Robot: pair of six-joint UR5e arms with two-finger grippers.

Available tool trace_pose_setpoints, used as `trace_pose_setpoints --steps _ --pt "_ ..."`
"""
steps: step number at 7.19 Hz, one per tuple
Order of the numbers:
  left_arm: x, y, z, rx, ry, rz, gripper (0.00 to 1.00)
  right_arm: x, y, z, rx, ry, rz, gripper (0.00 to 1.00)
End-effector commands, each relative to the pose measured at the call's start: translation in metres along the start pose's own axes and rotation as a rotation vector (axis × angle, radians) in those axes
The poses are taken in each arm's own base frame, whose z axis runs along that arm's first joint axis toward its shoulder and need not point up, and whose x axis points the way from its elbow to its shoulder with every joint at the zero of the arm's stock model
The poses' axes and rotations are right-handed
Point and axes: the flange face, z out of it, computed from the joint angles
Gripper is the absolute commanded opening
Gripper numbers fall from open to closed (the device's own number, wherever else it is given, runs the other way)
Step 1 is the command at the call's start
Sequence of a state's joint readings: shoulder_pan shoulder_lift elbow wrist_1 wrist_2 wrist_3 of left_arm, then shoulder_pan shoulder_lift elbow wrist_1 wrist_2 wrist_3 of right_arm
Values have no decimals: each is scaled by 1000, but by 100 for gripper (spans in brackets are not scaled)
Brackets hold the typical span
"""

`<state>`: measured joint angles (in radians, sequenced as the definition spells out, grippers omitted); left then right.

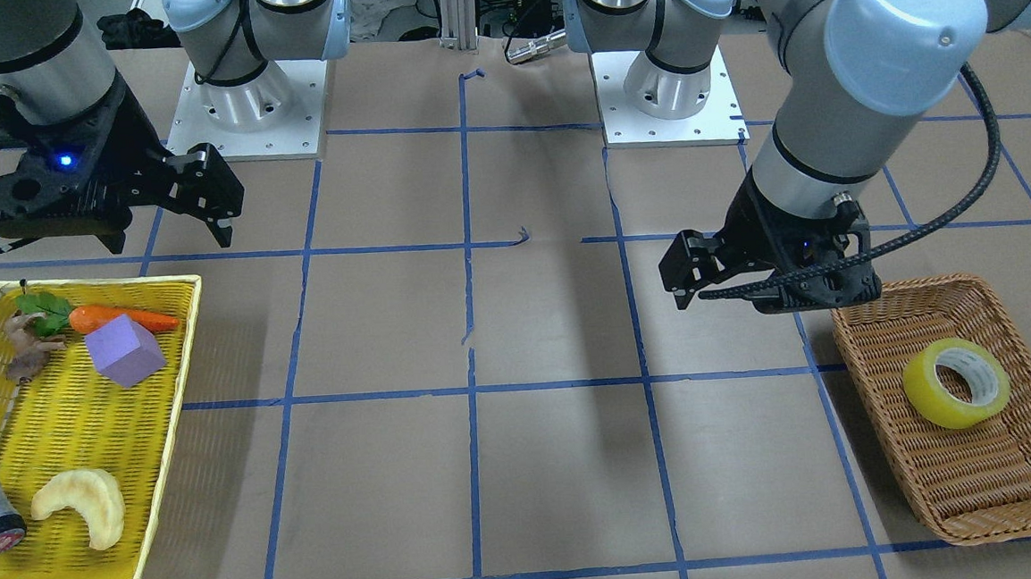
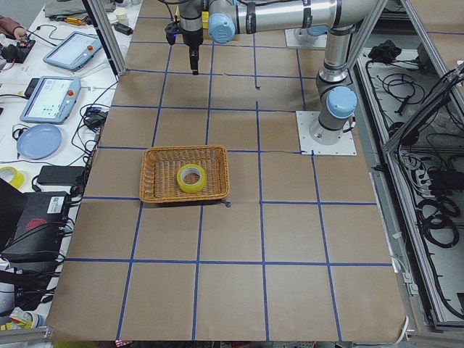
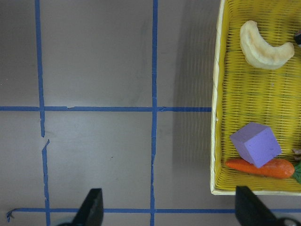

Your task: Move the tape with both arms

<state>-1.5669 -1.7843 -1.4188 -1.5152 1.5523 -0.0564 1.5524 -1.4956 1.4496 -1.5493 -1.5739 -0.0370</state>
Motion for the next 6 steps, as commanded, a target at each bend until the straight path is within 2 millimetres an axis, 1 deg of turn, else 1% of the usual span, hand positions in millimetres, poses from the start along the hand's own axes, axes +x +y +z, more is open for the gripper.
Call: trace_pose_setpoints --steps 1,6 --pt "12 11 -29 -31 41 -1 100 0 0 0 0 0 -1 100" --pt "8 18 -26 -67 12 2 100 0 0 0 0 0 -1 100"
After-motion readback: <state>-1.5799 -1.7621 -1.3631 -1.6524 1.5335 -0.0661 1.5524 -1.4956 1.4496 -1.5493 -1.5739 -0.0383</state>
